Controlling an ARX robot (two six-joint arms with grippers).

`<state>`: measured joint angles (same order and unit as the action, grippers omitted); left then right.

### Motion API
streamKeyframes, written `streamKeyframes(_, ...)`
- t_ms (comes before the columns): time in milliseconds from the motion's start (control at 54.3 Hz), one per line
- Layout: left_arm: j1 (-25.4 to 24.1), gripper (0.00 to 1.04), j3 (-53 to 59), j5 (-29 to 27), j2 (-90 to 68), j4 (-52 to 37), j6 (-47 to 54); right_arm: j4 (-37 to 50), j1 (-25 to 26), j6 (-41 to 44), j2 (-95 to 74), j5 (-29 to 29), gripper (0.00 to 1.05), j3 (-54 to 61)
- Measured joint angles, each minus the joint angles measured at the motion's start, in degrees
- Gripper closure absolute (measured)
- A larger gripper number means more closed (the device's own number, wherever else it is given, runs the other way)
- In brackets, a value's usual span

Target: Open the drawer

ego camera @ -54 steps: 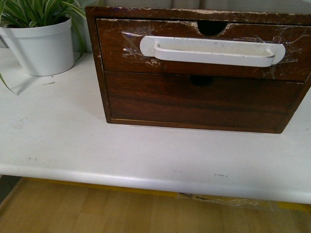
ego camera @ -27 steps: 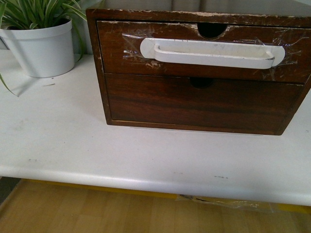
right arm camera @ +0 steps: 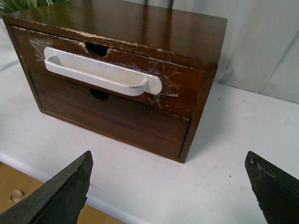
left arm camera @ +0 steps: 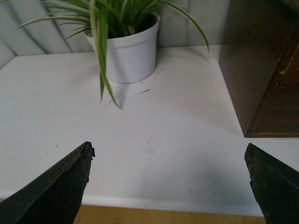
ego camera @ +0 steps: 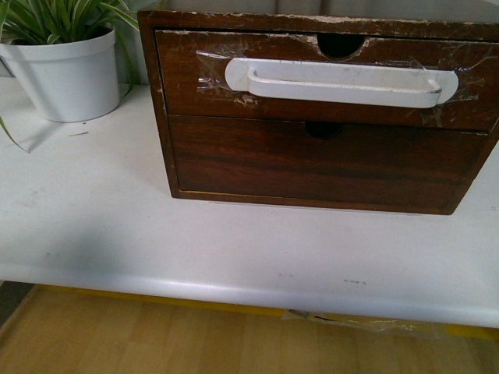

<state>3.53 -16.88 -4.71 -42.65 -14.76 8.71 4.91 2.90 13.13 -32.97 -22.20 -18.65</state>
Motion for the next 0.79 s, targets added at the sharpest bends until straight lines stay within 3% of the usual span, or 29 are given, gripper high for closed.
streamKeyframes(166, -1.2, 0.06, -10.9, 13.7, -11.0, 5.5, 10.3, -1.4, -3.1, 8.4, -9.1, -1.8, 0.09, -9.4)
streamKeyframes(332, 0.2, 0.06, -19.6, 21.5, -17.5, 11.0, 18.5, -5.6, -6.0, 14.8, -13.6, -3.4, 0.09, -15.0)
streamKeyframes(461, 1.9, 0.06, -26.3, 24.9, -22.3, 16.2, 23.0, -7.7, -8.0, 19.5, -16.7, -3.6, 0.09, -19.0)
streamKeyframes(792, 9.1, 0.06, -41.5, 26.9, -34.3, 31.4, 33.5, -15.1, -11.0, 30.8, -23.6, -3.8, 0.09, -26.3)
